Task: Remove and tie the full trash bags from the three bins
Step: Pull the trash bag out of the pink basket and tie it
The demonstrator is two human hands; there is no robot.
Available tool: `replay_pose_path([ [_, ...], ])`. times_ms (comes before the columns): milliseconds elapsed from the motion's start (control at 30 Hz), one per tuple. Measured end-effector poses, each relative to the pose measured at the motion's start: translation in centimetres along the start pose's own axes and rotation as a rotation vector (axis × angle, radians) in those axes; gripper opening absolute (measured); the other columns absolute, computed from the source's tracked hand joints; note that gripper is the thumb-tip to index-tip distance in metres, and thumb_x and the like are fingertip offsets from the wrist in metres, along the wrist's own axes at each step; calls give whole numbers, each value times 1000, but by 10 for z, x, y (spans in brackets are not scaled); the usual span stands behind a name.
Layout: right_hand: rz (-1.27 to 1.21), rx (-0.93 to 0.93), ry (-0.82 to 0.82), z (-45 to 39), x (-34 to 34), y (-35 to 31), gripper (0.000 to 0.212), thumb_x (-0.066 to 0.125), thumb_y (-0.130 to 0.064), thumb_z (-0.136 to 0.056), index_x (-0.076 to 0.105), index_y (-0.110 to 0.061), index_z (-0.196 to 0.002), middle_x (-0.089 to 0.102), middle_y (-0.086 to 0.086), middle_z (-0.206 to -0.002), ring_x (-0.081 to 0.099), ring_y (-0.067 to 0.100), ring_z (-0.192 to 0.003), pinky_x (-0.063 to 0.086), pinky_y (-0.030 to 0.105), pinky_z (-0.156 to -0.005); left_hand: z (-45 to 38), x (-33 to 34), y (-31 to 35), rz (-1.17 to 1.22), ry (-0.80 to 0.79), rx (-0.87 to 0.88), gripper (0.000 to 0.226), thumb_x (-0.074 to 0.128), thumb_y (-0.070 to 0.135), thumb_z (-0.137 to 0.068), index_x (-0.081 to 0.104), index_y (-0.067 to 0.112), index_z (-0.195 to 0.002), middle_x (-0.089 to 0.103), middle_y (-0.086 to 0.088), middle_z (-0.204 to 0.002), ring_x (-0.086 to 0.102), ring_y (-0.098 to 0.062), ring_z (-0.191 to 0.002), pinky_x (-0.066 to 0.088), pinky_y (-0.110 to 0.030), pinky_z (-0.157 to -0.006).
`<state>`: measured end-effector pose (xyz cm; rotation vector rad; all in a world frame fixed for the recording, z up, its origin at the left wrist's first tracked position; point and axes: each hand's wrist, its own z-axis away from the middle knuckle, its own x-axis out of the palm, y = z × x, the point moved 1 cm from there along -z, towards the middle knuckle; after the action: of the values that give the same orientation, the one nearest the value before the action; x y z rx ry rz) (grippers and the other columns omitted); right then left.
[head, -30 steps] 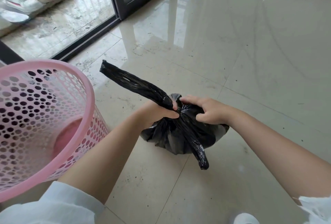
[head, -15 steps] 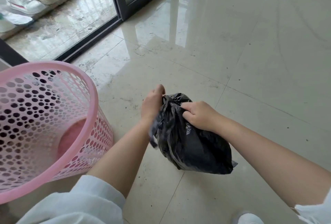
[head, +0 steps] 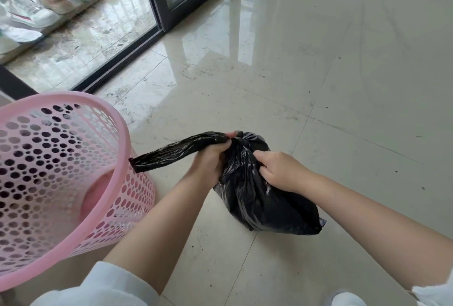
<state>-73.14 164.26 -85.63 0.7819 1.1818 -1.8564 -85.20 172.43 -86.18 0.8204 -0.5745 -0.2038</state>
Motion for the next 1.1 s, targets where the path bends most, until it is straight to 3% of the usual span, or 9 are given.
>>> replay_pose_path([
  [167, -55, 25, -175, 4, -8, 11, 27, 43, -9, -88, 57, -3, -110, 64, 15, -112, 57, 27, -103, 41, 30, -81, 5, -6, -11, -88, -4, -46, 31, 38, -2, -96, 55, 16, -77, 69, 10, -50, 67, -4, -56, 53, -11, -52],
  [300, -254, 32, 118, 3, -36, 11, 27, 49, -7, -90, 66, -5, -110, 67, 11, -112, 57, 17, -92, 40, 15, -71, 2, -11, -9, 12, 84, -80, 21, 50, -2, -90, 62, 14, -82, 72, 2, -71, 64, -20, -89, 43, -33, -105],
  [367, -272, -5, 204, -6, -46, 6, 31, 46, -4, -91, 62, -6, -118, 63, 9, -120, 56, 14, -99, 38, 10, -76, 5, -9, -9, 8, 42, -99, 20, 49, -2, -91, 64, 12, -88, 73, 2, -80, 64, -20, -97, 33, -36, -113],
  [500, -276, -34, -161, -24, -52, -10, 48, 35, 5, -90, 52, -16, -130, 56, -4, -118, 51, 12, -109, 35, 16, -88, 7, -4, -6, -63, -27, -67, 25, 45, -5, -92, 61, 9, -80, 73, 9, -59, 69, -2, -63, 44, -26, -95],
  [667, -388, 21, -289, -28, -49, -9, 38, 48, 5, -86, 60, -7, -120, 60, -5, -91, 54, 7, -81, 42, 2, -64, 12, -5, 0, -93, 109, 108, 24, 52, -2, -90, 61, 8, -69, 68, 4, -50, 66, -5, -48, 55, -16, -53],
  [767, -405, 42, -199, -28, -40, -5, 32, 48, 3, -88, 61, -2, -116, 61, 2, -97, 54, 11, -86, 40, 4, -65, 13, -1, 1, -373, 265, 53, 27, 54, 24, -92, 58, 14, -67, 61, -2, -65, 58, -14, -59, 49, -26, -64],
  [867, -304, 46, -34, -28, -37, 1, 30, 48, -2, -89, 63, -3, -116, 65, 11, -113, 55, 17, -98, 39, 15, -71, 20, 0, 13, -1185, 337, -37, 45, 47, 39, -92, 44, 12, -56, 42, -4, -60, 43, -19, -56, 32, -25, -55],
  [1000, -231, 28, 108, -24, -35, 7, 30, 51, -2, -87, 65, -3, -114, 66, 13, -118, 54, 15, -94, 34, 12, -64, 34, 5, 29, -1778, 421, 874, 19, 58, 21, -83, 69, 8, -91, 67, -6, -95, 64, -27, -96, 46, -30, -81],
  [1100, -173, -16, 150, -21, -33, 5, 27, 52, -2, -86, 67, -2, -108, 67, 15, -111, 48, 11, -85, 35, 9, -58, 23, 8, 28, -1968, 86, 564, 41, 40, 29, -97, 44, 16, -136, 46, -2, -143, 30, -19, -141, 5, -41, -119],
])
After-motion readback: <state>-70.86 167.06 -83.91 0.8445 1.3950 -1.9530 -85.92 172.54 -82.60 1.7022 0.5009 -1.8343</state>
